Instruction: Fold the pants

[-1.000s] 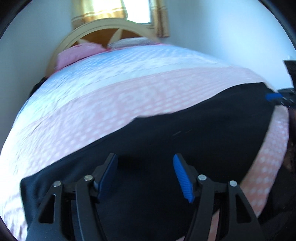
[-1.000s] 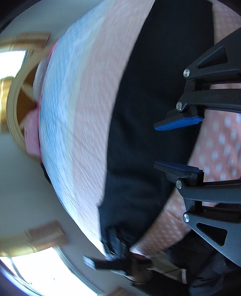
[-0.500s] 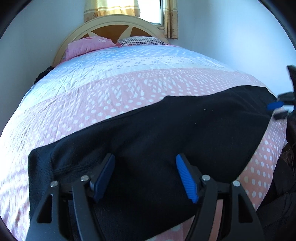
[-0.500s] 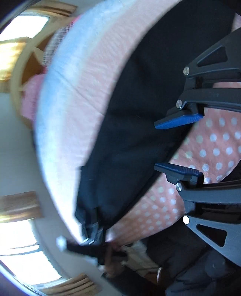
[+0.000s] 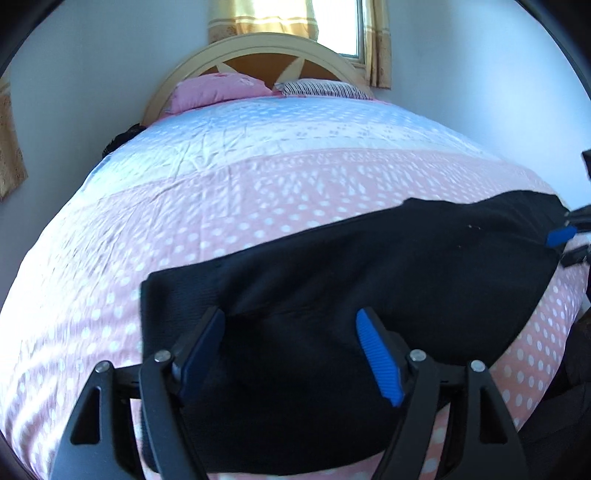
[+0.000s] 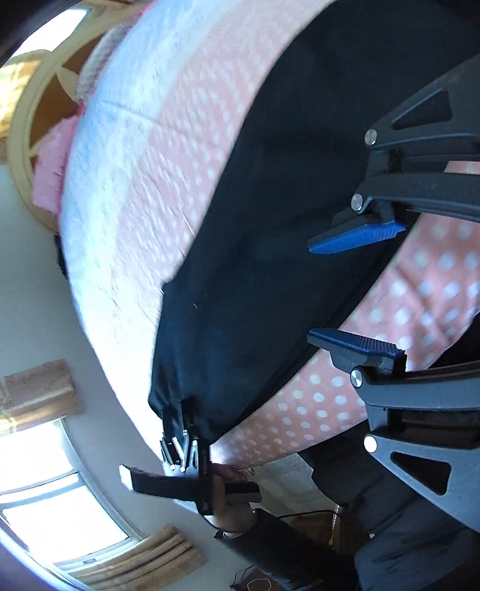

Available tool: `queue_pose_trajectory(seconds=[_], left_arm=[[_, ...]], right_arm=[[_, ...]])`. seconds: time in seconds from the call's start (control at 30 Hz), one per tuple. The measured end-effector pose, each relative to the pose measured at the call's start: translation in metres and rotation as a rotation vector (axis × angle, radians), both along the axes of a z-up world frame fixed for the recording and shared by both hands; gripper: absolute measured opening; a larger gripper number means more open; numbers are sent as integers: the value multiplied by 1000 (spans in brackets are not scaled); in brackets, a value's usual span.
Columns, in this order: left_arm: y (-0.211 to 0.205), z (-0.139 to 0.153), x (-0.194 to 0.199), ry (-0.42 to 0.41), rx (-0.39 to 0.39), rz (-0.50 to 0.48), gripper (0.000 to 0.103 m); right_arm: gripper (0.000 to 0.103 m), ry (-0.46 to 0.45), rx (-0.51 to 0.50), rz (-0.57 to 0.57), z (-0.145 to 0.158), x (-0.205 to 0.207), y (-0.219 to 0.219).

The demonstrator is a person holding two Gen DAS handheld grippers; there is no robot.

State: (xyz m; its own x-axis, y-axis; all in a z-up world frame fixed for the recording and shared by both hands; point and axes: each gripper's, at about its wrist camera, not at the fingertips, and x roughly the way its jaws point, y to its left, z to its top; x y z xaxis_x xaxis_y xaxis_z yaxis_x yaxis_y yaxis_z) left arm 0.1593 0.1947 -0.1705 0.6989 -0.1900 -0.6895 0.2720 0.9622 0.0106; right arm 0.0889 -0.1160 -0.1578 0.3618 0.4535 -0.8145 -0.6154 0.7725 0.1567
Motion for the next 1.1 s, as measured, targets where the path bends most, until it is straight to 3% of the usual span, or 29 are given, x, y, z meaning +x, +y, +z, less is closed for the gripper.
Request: queue_pose_trajectory(seconds=[0.07,0.1,0.17,0.27,0.37,0.53,0.67,0.8,0.9,0.97,1.1], left_arm=[[2,-1,0,-11,33,2,77],[2,-2,-1,-13,37,-1,77],[7,-4,-1,-20,37,-2,77],[19,-3,-2,-21,-8,13,77],[27,3,-2,-25,-55,40,77],[26,3,3,-35,-18,86,83],[32,-7,11,11,0,148,85],[40,-9,15,34,-15,185,94],[47,-11,18,54,-31,224,97],[49,-12,20,62,-32,241,99],[47,-14,23,65,-17,257,103]], right_arm=[[47,93,-53,48,-23,-3,15],[47,30,-103,75,-25,-15,22],[48,25,-162,108,-27,-22,26],[48,96,-133,118,-17,-13,23],[48,95,-42,123,1,1,23],[48,117,184,6,25,60,35],[46,178,237,-149,7,118,49],[46,265,290,-248,-22,158,58],[33,372,329,-225,-42,171,70],[20,344,289,-224,-44,167,77],[9,298,281,-229,-34,167,78]])
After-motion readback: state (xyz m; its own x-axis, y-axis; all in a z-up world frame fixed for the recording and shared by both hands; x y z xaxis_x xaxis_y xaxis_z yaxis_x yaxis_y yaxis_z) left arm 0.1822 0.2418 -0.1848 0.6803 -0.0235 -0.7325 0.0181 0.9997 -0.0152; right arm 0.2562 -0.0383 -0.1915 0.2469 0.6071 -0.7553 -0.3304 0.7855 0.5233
